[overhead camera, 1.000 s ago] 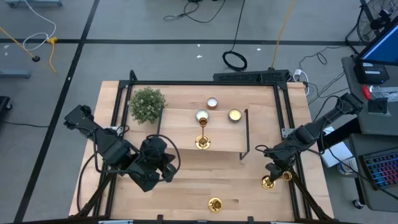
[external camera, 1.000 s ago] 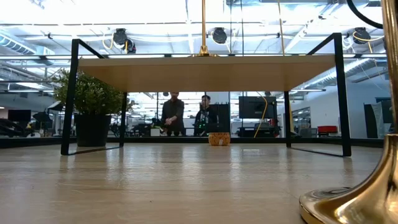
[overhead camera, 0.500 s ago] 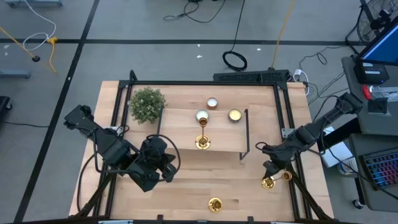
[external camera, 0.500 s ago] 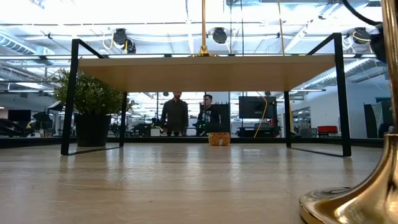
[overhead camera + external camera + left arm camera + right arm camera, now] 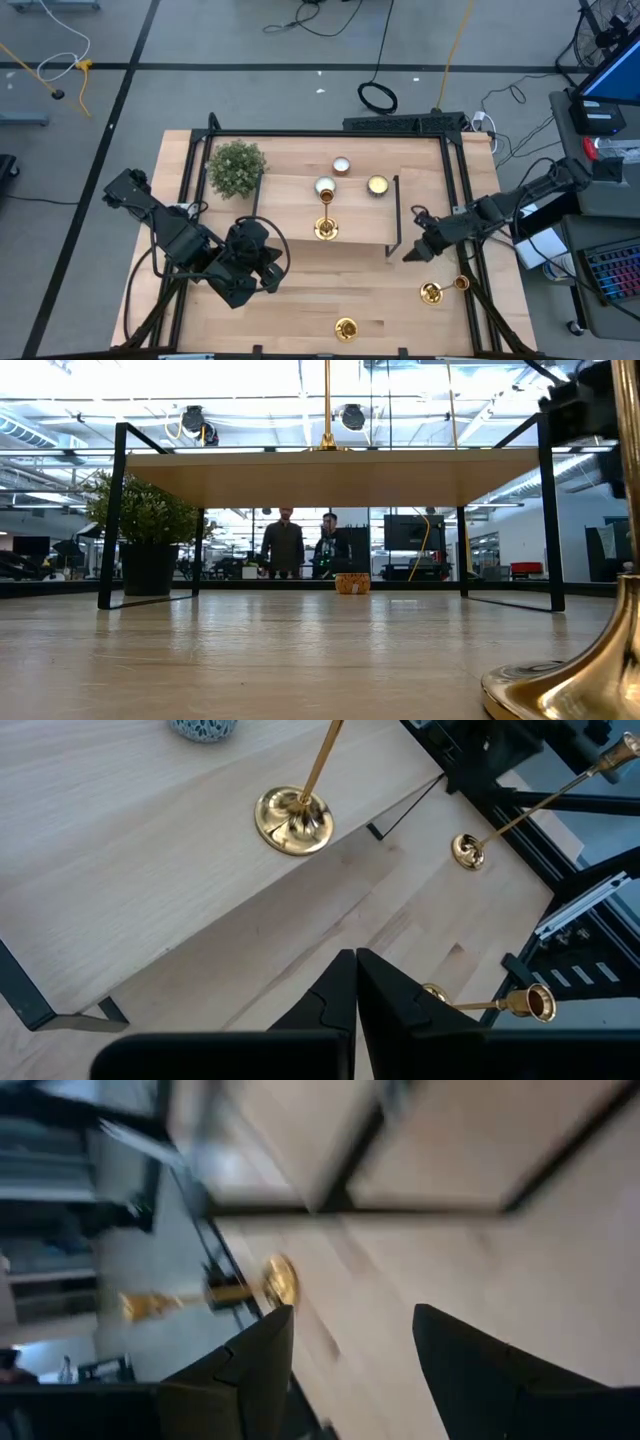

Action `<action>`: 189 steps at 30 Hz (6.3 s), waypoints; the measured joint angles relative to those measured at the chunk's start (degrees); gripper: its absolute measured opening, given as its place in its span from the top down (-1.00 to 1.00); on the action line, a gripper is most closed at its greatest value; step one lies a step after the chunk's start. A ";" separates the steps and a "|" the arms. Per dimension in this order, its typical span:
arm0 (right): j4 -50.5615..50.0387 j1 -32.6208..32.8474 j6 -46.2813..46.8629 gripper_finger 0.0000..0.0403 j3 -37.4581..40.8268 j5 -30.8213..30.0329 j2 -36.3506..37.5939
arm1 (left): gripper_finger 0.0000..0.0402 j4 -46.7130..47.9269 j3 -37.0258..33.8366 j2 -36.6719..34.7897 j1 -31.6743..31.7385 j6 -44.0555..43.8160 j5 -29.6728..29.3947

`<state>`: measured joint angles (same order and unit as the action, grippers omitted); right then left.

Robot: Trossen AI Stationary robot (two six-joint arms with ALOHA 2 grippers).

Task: Pick & Place candle stick holders
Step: Put the right gold candle holder on the shelf

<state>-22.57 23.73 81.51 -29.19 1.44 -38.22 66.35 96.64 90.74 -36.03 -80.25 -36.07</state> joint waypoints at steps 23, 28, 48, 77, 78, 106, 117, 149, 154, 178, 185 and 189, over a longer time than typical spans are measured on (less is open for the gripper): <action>21.60 -6.30 -22.82 -0.01 0.00 -11.50 22.17 | 0.93 0.01 0.00 0.00 0.00 -0.51 0.17; 35.42 -6.21 -26.86 -0.01 0.00 -0.34 20.63 | 0.98 0.02 0.00 0.00 0.00 -0.57 1.34; 59.67 12.66 -53.44 -0.01 -0.02 8.32 7.36 | 0.92 0.03 0.00 0.00 0.00 -1.26 2.99; 45.07 57.68 -54.18 0.34 -14.69 -28.79 -5.57 | 0.98 0.09 -0.02 0.00 2.18 2.59 3.08; 45.09 58.98 -54.41 0.35 -14.28 -30.95 -5.50 | 0.97 0.09 -0.02 0.00 2.40 2.72 3.15; 55.95 85.17 -63.92 0.65 -0.46 -82.35 -4.54 | 0.92 -2.24 -0.02 0.00 3.93 4.50 7.93; 56.07 91.05 -59.41 0.71 3.19 -87.54 -4.58 | 0.93 -3.65 -0.02 0.00 3.93 4.50 9.56; 57.09 92.32 -44.25 0.76 18.19 -91.43 -4.58 | 0.93 -3.58 -0.02 0.00 4.06 3.07 11.74; 57.09 92.27 -44.24 0.76 19.05 -91.43 -4.58 | 0.98 -3.58 -0.02 0.01 4.40 2.76 11.78; 57.07 92.23 -36.95 0.76 26.08 -89.20 -4.61 | 0.98 -3.58 -0.02 0.01 4.57 0.70 12.13; 57.50 90.95 -34.45 0.76 26.16 -89.59 -4.61 | 0.92 -3.58 -0.02 0.01 4.57 0.08 12.15; 57.77 88.33 -39.56 0.76 26.18 -84.86 -4.61 | 0.98 -3.58 -0.02 0.01 4.57 0.04 12.15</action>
<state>35.20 112.06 41.94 -3.01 -83.42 -42.83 62.76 96.62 90.75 -31.46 -80.20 -23.92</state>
